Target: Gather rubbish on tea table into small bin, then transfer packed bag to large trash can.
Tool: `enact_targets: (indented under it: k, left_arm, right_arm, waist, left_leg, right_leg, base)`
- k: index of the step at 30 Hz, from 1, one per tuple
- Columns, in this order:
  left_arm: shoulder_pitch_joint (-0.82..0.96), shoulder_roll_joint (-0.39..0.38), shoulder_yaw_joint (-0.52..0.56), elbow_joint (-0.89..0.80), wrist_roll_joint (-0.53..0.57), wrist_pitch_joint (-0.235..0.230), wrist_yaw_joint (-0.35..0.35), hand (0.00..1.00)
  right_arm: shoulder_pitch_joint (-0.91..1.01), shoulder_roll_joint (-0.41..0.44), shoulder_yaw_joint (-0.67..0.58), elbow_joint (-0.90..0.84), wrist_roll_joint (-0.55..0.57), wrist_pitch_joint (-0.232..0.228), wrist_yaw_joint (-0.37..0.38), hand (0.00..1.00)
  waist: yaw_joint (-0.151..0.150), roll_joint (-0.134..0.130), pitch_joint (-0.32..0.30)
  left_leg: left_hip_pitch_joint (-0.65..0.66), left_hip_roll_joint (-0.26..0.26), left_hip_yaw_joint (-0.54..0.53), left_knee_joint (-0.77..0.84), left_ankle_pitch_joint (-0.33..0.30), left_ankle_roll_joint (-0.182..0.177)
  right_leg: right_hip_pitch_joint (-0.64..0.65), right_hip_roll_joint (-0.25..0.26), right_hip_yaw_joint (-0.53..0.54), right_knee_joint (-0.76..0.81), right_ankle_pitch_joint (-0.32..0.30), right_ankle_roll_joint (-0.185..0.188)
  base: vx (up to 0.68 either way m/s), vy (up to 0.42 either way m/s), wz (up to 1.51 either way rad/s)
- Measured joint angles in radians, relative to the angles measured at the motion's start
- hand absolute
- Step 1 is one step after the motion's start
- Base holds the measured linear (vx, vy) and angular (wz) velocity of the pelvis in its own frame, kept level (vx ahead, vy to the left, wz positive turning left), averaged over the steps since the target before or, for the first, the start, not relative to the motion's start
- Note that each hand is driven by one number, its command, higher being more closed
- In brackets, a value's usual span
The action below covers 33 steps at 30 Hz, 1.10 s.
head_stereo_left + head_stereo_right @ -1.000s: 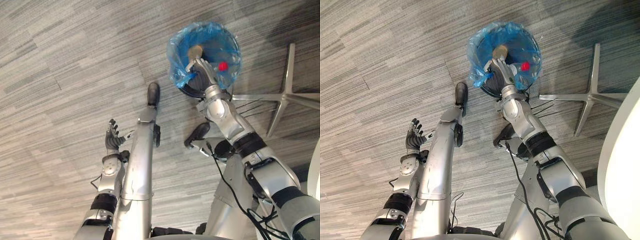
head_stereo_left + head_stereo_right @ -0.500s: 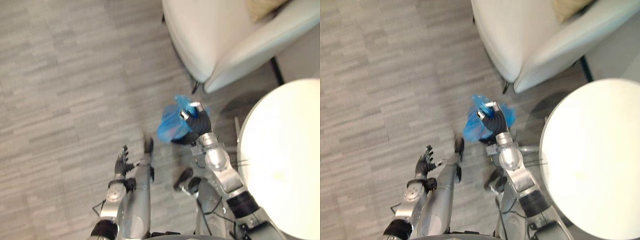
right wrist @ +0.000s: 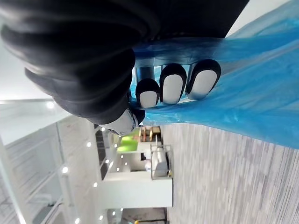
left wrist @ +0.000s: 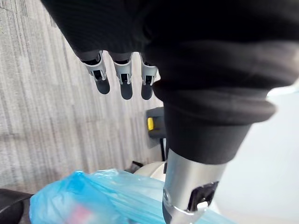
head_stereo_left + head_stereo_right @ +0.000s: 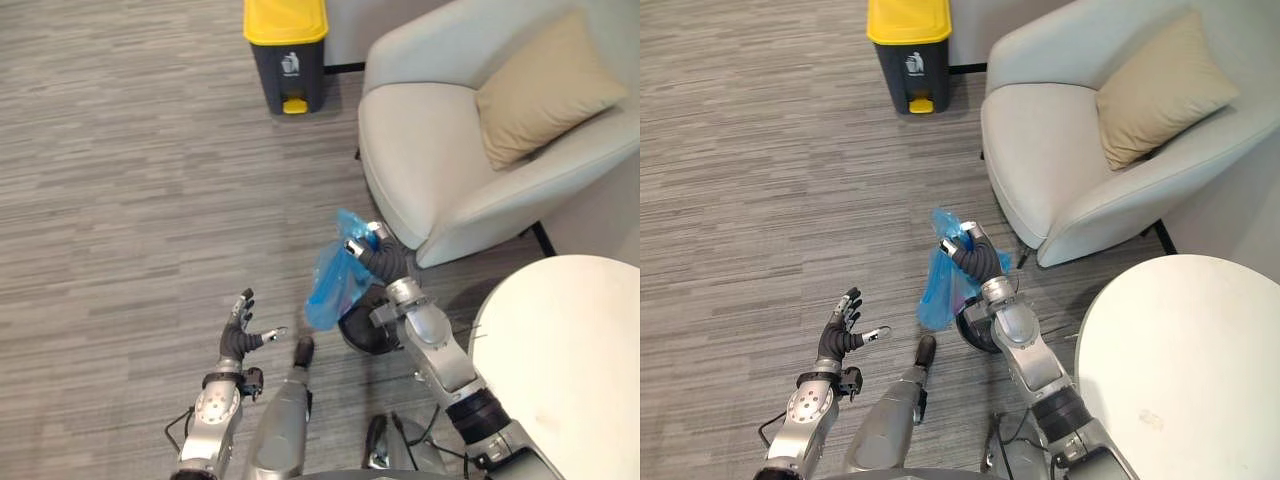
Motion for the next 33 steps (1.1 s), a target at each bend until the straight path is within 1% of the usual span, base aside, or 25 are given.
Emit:
enact_targets:
  k: [1, 2, 3, 4, 5, 6, 7, 8, 9, 11, 12, 13, 15, 16, 18, 20, 21, 22, 23, 25, 26, 27, 31, 32, 33]
  left_arm:
    - [-0.029, 0.001, -0.019, -0.015, 0.001, -0.001, -0.002, 0.00]
    - [-0.051, 0.000, -0.025, -0.027, 0.013, -0.001, 0.000, 0.00]
    - [-0.058, 0.001, -0.023, -0.046, 0.024, -0.003, 0.001, 0.00]
    - [-0.064, 0.007, -0.018, -0.103, 0.042, -0.018, 0.006, 0.00]
    - [-0.073, 0.009, -0.021, -0.112, 0.057, -0.025, 0.009, 0.00]
    - [-0.119, 0.023, -0.039, -0.110, 0.087, -0.034, 0.026, 0.00]
    - [-0.138, 0.028, -0.047, -0.109, 0.103, -0.034, 0.031, 0.00]
    - [-0.162, 0.039, -0.066, -0.109, 0.135, -0.034, 0.041, 0.00]
    - [-0.178, 0.040, -0.084, -0.109, 0.160, -0.034, 0.045, 0.00]
    - [-0.195, 0.033, -0.107, -0.095, 0.217, -0.030, 0.057, 0.00]
    - [-0.204, 0.032, -0.115, -0.082, 0.234, -0.025, 0.067, 0.00]
    - [-0.210, 0.028, -0.123, -0.058, 0.262, -0.011, 0.074, 0.00]
    - [-0.217, 0.015, -0.147, -0.011, 0.291, 0.013, 0.087, 0.00]
    - [-0.225, 0.013, -0.152, 0.003, 0.294, 0.019, 0.086, 0.00]
    - [-0.263, 0.012, -0.193, 0.061, 0.295, 0.025, 0.086, 0.00]
    - [-0.290, 0.002, -0.211, 0.109, 0.313, 0.026, 0.091, 0.00]
    - [-0.301, -0.008, -0.211, 0.134, 0.324, 0.030, 0.107, 0.00]
    - [-0.315, -0.018, -0.212, 0.166, 0.343, 0.039, 0.118, 1.00]
    - [-0.321, -0.020, -0.212, 0.185, 0.353, 0.048, 0.124, 1.00]
    - [-0.330, -0.023, -0.210, 0.236, 0.373, 0.082, 0.157, 1.00]
    - [-0.331, -0.023, -0.210, 0.242, 0.379, 0.088, 0.160, 1.00]
    - [-0.331, -0.023, -0.211, 0.244, 0.383, 0.091, 0.163, 1.00]
    - [-0.340, -0.020, -0.210, 0.251, 0.390, 0.079, 0.182, 1.00]
    - [-0.342, -0.020, -0.210, 0.256, 0.390, 0.076, 0.182, 1.00]
    - [-0.343, -0.017, -0.210, 0.265, 0.388, 0.070, 0.186, 1.00]
  right_arm:
    - [-0.023, -0.012, -0.008, 0.015, 0.007, 0.004, -0.003, 1.00]
    - [-0.022, -0.013, -0.024, 0.015, 0.017, 0.004, -0.002, 1.00]
    - [-0.022, -0.012, -0.024, 0.014, 0.023, 0.004, -0.002, 1.00]
    - [-0.022, -0.014, -0.013, 0.008, 0.041, 0.005, 0.000, 1.00]
    - [-0.022, -0.015, -0.012, 0.004, 0.047, 0.005, 0.001, 1.00]
    - [-0.028, -0.007, -0.013, 0.004, 0.054, 0.011, 0.004, 1.00]
    - [-0.030, -0.004, -0.011, 0.003, 0.055, 0.014, 0.011, 1.00]
    - [-0.031, 0.013, -0.006, -0.009, 0.056, 0.014, 0.020, 1.00]
    - [-0.032, 0.018, 0.005, -0.034, 0.058, 0.014, 0.025, 1.00]
    - [-0.033, 0.041, 0.019, -0.062, 0.062, 0.015, 0.043, 1.00]
    - [-0.033, 0.045, 0.026, -0.070, 0.071, 0.015, 0.045, 1.00]
    - [-0.032, 0.058, 0.053, -0.080, 0.084, 0.015, 0.046, 1.00]
    - [-0.027, 0.097, 0.090, -0.081, 0.096, 0.016, 0.053, 1.00]
    - [-0.026, 0.109, 0.098, -0.081, 0.103, 0.017, 0.061, 1.00]
    - [-0.026, 0.132, 0.135, -0.081, 0.127, 0.018, 0.068, 1.00]
    - [-0.019, 0.141, 0.180, -0.081, 0.141, 0.039, 0.071, 1.00]
    - [-0.003, 0.144, 0.207, -0.081, 0.163, 0.047, 0.072, 1.00]
    - [0.015, 0.144, 0.226, -0.081, 0.175, 0.052, 0.075, 1.00]
    - [0.020, 0.144, 0.237, -0.082, 0.182, 0.053, 0.079, 1.00]
    - [0.039, 0.144, 0.279, -0.085, 0.213, 0.061, 0.086, 1.00]
    - [0.043, 0.144, 0.289, -0.089, 0.218, 0.063, 0.086, 1.00]
    - [0.058, 0.144, 0.298, -0.115, 0.238, 0.077, 0.087, 1.00]
    - [0.064, 0.144, 0.337, -0.152, 0.293, 0.078, 0.093, 1.00]
    - [0.064, 0.144, 0.341, -0.152, 0.297, 0.078, 0.096, 0.00]
    - [0.064, 0.143, 0.353, -0.152, 0.312, 0.078, 0.101, 0.00]
  waist:
    - [-0.007, -0.008, 0.000]
    - [-0.014, -0.011, -0.002]
    - [-0.019, -0.010, -0.003]
    - [-0.035, 0.011, -0.015]
    - [-0.040, 0.018, -0.019]
    - [-0.034, 0.013, -0.020]
    - [-0.034, 0.012, -0.021]
    - [-0.035, 0.011, -0.026]
    - [-0.039, 0.016, -0.036]
    - [-0.052, 0.017, -0.057]
    - [-0.056, 0.018, -0.059]
    - [-0.058, 0.015, -0.073]
    - [-0.059, -0.003, -0.092]
    - [-0.059, -0.006, -0.094]
    - [-0.059, -0.009, -0.097]
    - [-0.058, -0.011, -0.098]
    - [-0.058, -0.011, -0.099]
    - [-0.059, -0.011, -0.099]
    - [-0.060, -0.011, -0.099]
    - [-0.060, -0.015, -0.108]
    - [-0.060, -0.015, -0.112]
    - [-0.058, -0.014, -0.121]
    - [-0.059, -0.017, -0.148]
    - [-0.059, -0.018, -0.153]
    - [-0.059, -0.019, -0.157]
  left_leg:
    - [-0.034, -0.028, 0.064, 0.104, 0.016, 0.031]
    - [-0.036, -0.051, 0.114, 0.202, 0.006, 0.054]
    - [-0.024, -0.054, 0.143, 0.267, -0.008, 0.076]
    - [0.028, -0.033, 0.192, 0.368, -0.073, 0.135]
    - [0.029, -0.032, 0.193, 0.356, -0.066, 0.130]
    - [0.062, -0.041, 0.186, 0.290, -0.035, 0.114]
    - [0.085, -0.045, 0.182, 0.241, -0.009, 0.110]
    - [0.131, -0.059, 0.165, 0.141, 0.051, 0.101]
    - [0.168, -0.063, 0.145, 0.049, 0.083, 0.088]
    - [0.201, -0.057, 0.168, -0.041, 0.076, 0.090]
    - [0.201, -0.057, 0.170, -0.041, 0.084, 0.092]
    - [0.204, -0.054, 0.175, -0.041, 0.119, 0.111]
    - [0.220, -0.062, 0.188, -0.041, 0.119, 0.114]
    - [0.225, -0.064, 0.191, -0.041, 0.121, 0.117]
    - [0.233, -0.066, 0.199, -0.042, 0.118, 0.113]
    - [0.239, -0.064, 0.201, -0.045, 0.117, 0.113]
    - [0.241, -0.059, 0.203, -0.047, 0.117, 0.114]
    - [0.244, -0.052, 0.206, -0.047, 0.116, 0.114]
    - [0.247, -0.049, 0.207, -0.047, 0.116, 0.114]
    - [0.257, -0.035, 0.212, -0.047, 0.116, 0.114]
    - [0.257, -0.032, 0.212, -0.047, 0.116, 0.114]
    - [0.256, -0.026, 0.212, -0.047, 0.117, 0.112]
    - [0.257, -0.011, 0.215, -0.047, 0.118, 0.106]
    - [0.258, -0.010, 0.216, -0.047, 0.118, 0.105]
    - [0.261, -0.007, 0.219, -0.047, 0.116, 0.101]
  right_leg:
    - [0.003, -0.036, -0.025, -0.027, 0.025, -0.002]
    - [0.005, -0.063, -0.039, -0.039, 0.038, 0.004]
    - [0.008, -0.076, -0.046, -0.042, 0.041, 0.008]
    - [0.018, -0.077, -0.063, -0.031, 0.042, 0.010]
    - [0.021, -0.073, -0.073, -0.028, 0.041, 0.011]
    - [0.039, -0.075, -0.084, -0.060, 0.051, 0.024]
    - [0.052, -0.075, -0.096, -0.079, 0.061, 0.022]
    - [0.075, -0.074, -0.115, -0.110, 0.073, 0.024]
    - [0.086, -0.071, -0.134, -0.128, 0.074, 0.020]
    - [0.103, -0.064, -0.161, -0.167, 0.099, 0.026]
    - [0.110, -0.060, -0.163, -0.175, 0.104, 0.031]
    - [0.116, -0.056, -0.158, -0.181, 0.112, 0.044]
    - [0.132, -0.059, -0.141, -0.199, 0.127, 0.059]
    - [0.137, -0.059, -0.135, -0.205, 0.130, 0.062]
    - [0.143, -0.056, -0.113, -0.209, 0.133, 0.064]
    - [0.144, -0.052, -0.100, -0.210, 0.136, 0.062]
    - [0.145, -0.045, -0.093, -0.213, 0.141, 0.058]
    - [0.149, -0.037, -0.090, -0.220, 0.146, 0.054]
    - [0.152, -0.033, -0.089, -0.224, 0.148, 0.053]
    - [0.159, -0.020, -0.082, -0.227, 0.149, 0.051]
    - [0.159, -0.016, -0.082, -0.227, 0.148, 0.051]
    - [0.159, -0.009, -0.081, -0.231, 0.147, 0.049]
    - [0.161, 0.007, -0.074, -0.242, 0.147, 0.048]
    - [0.161, 0.009, -0.072, -0.242, 0.147, 0.047]
    - [0.162, 0.011, -0.068, -0.241, 0.147, 0.046]
  base:
    - [-0.16, -0.008, 0.86]
    - [-0.08, -0.028, 0.74]
    - [-0.10, -0.006, 0.55]
    - [-0.07, 0.011, 0.47]
    - [-0.10, 0.049, 0.48]
    - [-0.07, 0.038, 0.37]
    - [-0.09, 0.045, 0.43]
    - [-0.08, 0.022, 0.49]
    - [-0.10, 0.039, 0.50]
    - [-0.07, 0.037, 0.36]
    - [-0.02, 0.025, 0.15]
    - [0.01, 0.026, -0.03]
    - [0.05, 0.033, -0.17]
    - [0.06, 0.028, -0.12]
    - [0.01, 0.012, -0.06]
    - [-0.02, -0.010, -0.12]
    - [-0.03, -0.033, -0.16]
    - [-0.03, -0.036, -0.15]
    - [-0.03, -0.054, -0.14]
    - [-0.03, -0.081, -0.11]
    - [-0.02, -0.095, -0.05]
    - [0.01, -0.095, -0.05]
    - [0.02, -0.064, -0.07]
    - [0.04, -0.053, -0.08]
    - [0.03, -0.039, -0.08]
